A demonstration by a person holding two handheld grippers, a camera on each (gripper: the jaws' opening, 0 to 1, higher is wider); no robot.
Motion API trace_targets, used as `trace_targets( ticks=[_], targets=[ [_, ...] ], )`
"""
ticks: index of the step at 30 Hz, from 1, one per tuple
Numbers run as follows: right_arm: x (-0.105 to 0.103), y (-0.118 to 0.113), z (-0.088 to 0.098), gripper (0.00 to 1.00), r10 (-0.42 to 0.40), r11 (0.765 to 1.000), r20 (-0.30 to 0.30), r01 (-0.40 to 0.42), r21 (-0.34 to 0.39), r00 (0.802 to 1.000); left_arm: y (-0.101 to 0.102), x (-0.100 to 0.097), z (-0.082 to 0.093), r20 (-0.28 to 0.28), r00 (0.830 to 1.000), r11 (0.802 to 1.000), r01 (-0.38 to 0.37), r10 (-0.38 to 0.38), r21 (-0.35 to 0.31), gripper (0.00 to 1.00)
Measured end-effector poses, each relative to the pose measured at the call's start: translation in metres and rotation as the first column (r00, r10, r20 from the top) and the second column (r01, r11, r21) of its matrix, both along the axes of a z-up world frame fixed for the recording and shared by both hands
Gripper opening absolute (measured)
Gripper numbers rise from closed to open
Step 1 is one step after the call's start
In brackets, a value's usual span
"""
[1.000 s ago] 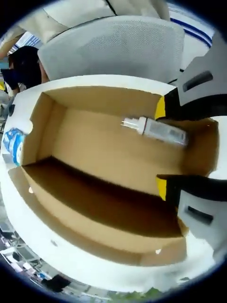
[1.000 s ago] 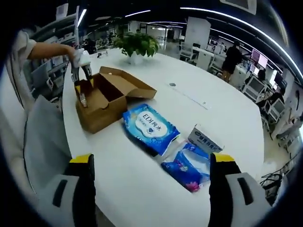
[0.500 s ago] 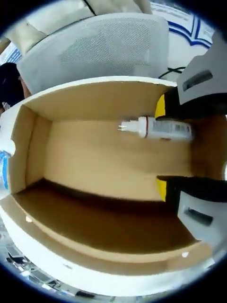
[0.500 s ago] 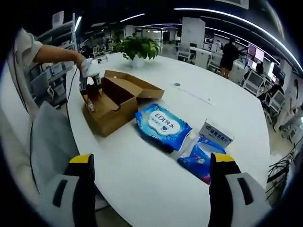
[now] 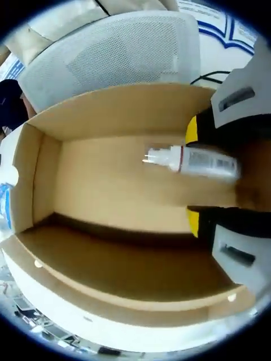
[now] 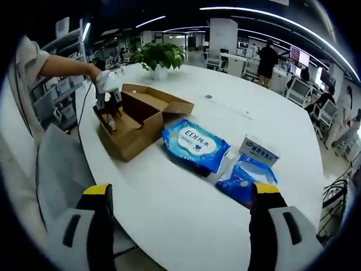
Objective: Operate the shoe box by opening the lid, removing the specified soft item, and placing it in the target area until the item is outside and the box remains undamaged.
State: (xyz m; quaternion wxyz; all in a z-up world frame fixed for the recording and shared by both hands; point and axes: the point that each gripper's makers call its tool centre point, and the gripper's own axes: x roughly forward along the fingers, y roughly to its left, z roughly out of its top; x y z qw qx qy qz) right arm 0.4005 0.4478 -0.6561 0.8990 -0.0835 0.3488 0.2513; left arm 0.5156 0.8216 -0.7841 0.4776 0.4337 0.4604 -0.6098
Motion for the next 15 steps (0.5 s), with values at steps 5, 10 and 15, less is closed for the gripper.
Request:
trace_targets(
  ticks=[5,10,15],
  targets=[
    [0.0,0.004,0.002,0.96,0.0,1.0,0.009,-0.001,0.011,1.0,0.005,0.003,-0.006,0.025,1.0,1.0,0.005,-0.005,0.007,0.31],
    [0.0,0.009,0.001,0.94,0.008,1.0,0.012,-0.008,0.017,1.0,0.01,-0.002,-0.012,0.027,0.999,1.0,0.027,-0.027,0.017,0.27],
    [-0.001,0.011,0.001,0.93,0.011,1.0,0.012,-0.011,0.019,1.0,0.011,-0.003,-0.013,0.044,0.998,0.999,0.04,-0.04,0.016,0.25]
  ],
)
